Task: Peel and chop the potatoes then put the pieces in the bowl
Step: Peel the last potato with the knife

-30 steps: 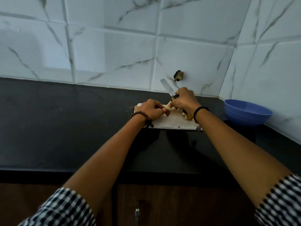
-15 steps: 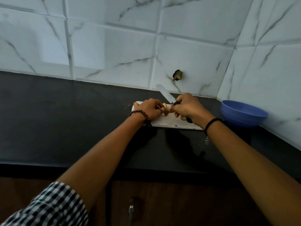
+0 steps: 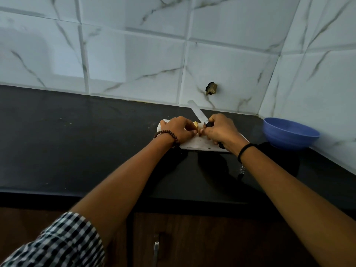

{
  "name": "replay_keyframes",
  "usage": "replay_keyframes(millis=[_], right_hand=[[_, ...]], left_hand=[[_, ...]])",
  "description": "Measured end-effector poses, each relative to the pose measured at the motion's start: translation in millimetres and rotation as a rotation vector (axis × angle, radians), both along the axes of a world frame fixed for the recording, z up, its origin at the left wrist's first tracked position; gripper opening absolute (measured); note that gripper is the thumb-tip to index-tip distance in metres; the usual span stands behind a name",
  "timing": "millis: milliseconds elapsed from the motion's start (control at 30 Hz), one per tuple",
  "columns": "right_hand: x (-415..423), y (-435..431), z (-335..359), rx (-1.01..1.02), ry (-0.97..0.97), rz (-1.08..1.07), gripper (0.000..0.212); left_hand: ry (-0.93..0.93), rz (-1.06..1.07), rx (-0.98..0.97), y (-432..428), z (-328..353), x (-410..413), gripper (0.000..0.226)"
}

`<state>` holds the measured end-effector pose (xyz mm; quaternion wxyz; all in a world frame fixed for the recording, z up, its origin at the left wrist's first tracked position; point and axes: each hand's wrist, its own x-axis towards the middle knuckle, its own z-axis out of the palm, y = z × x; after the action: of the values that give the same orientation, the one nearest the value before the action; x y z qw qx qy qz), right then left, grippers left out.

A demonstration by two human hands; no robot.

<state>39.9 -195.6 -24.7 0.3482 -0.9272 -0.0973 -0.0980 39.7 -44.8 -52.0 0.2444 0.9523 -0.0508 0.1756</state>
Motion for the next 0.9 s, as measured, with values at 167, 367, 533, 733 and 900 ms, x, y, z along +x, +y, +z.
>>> replay_keyframes(millis=[167,367,533,733,900], right_hand=[[-6,0,7,-0.042,0.025,0.075,0.016],[-15,-8,10,0.032,0.07,0.022,0.012],[-30,-17,9,0.018,0.031,-0.031,0.027],[-50,-21,7,-0.227,-0.029,0.041,0.022],[-64,-18,9,-0.315,-0.061,0.07,0.026]], left_hand=[[0.004,0.016,-0.013,0,0,1,0.027],[0.055,0.01,-0.032,2,3,-3,0.01],[0.059,0.015,-0.073,0,4,-4,0.011],[0.057,0.04,-0.137,-1,6,-8,0.011],[0.048,0.062,-0.146,-2,6,-11,0.011]])
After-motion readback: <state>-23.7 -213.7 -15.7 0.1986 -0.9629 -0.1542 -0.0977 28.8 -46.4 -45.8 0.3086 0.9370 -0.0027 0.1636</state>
